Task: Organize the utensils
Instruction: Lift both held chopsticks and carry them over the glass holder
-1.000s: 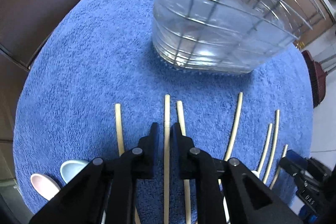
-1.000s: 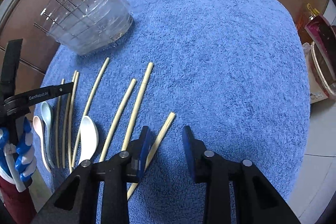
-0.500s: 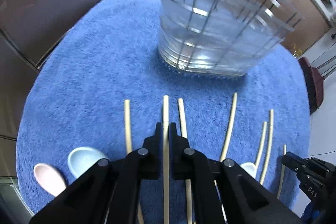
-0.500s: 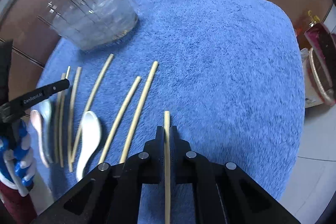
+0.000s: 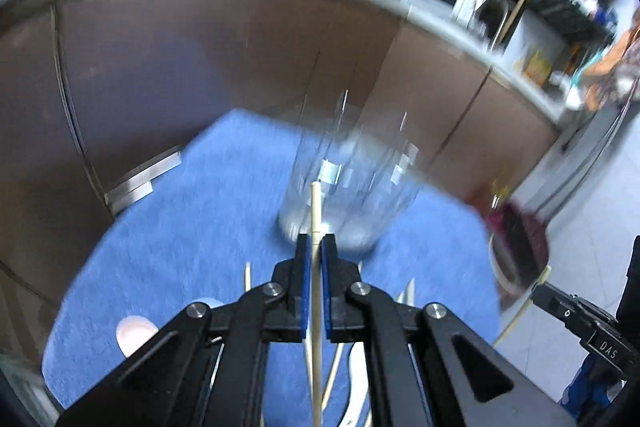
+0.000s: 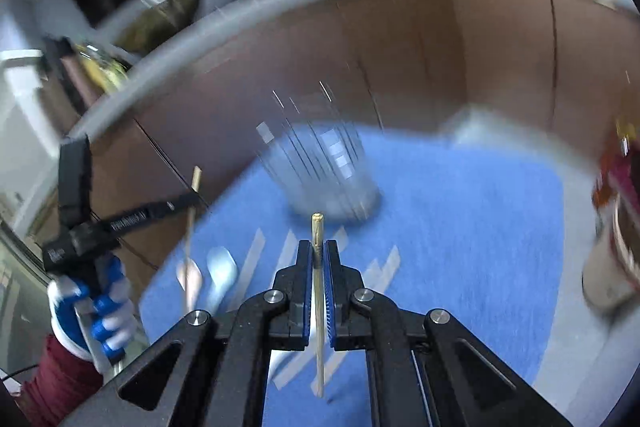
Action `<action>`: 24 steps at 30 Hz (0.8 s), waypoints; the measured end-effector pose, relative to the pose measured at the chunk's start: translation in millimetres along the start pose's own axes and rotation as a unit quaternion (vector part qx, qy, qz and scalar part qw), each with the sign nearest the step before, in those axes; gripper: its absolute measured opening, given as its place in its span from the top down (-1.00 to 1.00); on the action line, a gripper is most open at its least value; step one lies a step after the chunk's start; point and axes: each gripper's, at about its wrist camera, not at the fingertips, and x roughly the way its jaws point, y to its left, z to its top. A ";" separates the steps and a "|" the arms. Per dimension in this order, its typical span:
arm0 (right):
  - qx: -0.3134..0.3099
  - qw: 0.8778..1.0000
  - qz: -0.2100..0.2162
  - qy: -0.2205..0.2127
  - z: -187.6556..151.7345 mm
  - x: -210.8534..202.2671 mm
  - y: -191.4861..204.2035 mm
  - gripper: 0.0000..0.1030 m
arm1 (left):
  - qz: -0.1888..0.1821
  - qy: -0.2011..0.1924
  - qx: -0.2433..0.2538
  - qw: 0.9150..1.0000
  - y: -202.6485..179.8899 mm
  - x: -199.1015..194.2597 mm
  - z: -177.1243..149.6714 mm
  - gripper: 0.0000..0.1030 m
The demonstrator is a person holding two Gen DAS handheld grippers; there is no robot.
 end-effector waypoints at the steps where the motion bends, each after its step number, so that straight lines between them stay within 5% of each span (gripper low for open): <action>1: -0.011 1.000 0.006 -0.024 13.0 -5.7 10.2 0.89 | -0.003 -0.030 -0.003 1.000 -2.0 -12.8 12.2 0.91; 5: -0.047 0.992 0.022 -0.113 60.5 -18.7 36.5 0.89 | -0.024 -0.124 -0.030 0.992 -4.7 -46.6 57.4 0.91; 11: -0.076 0.979 0.016 -0.190 110.5 11.9 51.9 0.89 | -0.025 -0.251 -0.073 0.965 -7.3 -39.5 119.5 0.91; 17: -0.101 0.972 -0.020 -0.212 129.9 65.2 42.3 0.89 | 0.006 -0.294 -0.088 0.952 -14.9 13.7 137.9 0.91; 24: -0.100 0.975 -0.035 -0.196 113.3 119.7 15.2 0.89 | 0.066 -0.280 -0.071 0.955 -14.3 103.0 112.6 0.91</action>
